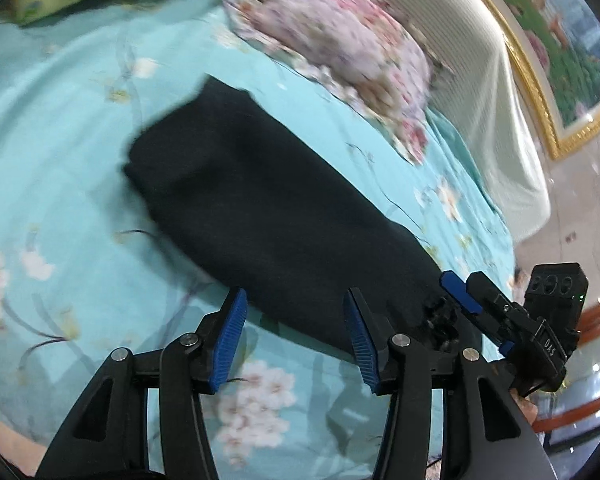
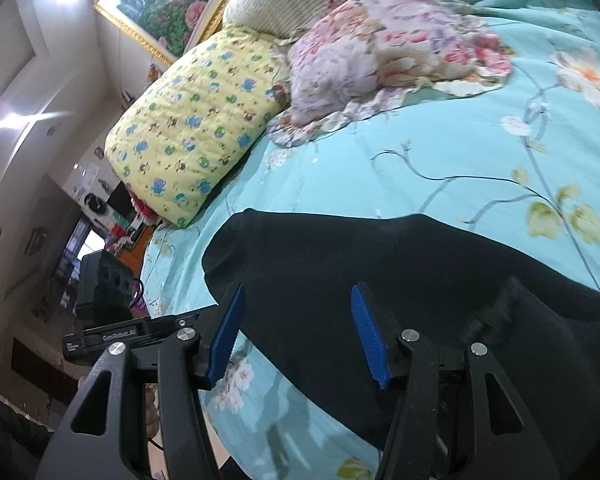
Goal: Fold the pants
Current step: 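Grasp the end of the folded dark pants with the right gripper while the left gripper grasps beside it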
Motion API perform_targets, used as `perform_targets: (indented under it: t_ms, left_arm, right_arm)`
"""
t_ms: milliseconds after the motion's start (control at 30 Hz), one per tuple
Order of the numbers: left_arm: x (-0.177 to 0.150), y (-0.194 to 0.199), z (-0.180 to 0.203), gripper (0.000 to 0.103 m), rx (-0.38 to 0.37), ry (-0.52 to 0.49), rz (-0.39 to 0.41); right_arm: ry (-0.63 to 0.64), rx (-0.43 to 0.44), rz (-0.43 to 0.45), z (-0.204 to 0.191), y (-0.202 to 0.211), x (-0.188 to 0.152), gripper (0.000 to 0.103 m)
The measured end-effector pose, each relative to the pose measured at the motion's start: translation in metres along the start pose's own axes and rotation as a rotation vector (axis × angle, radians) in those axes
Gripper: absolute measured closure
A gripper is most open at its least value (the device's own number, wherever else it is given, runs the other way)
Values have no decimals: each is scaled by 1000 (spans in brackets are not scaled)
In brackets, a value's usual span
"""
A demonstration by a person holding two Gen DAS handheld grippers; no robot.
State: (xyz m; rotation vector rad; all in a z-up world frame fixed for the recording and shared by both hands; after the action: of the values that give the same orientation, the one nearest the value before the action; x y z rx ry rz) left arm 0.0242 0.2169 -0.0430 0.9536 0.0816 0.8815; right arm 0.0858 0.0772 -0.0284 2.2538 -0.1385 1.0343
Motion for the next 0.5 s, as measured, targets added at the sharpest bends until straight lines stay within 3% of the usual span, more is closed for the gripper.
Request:
perform_targets:
  t_ms: [500]
  left_arm:
    - [27, 1, -57, 45, 12, 195, 23]
  right_arm:
    - [167, 52, -140, -27, -69, 32, 46]
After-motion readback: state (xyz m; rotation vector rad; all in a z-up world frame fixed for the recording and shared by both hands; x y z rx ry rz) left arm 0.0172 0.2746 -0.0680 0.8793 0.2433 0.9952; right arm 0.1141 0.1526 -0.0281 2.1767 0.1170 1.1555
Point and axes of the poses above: each gripper's, at about its wrist camera, not at the fingertips, and y roughly against the way its jaws point, z to its right, x to its top, the point moved 9 cm from there along -y, roughly the way its jaws point, and after that the axes turned 9 degrees about y, right-handed, at the moved point
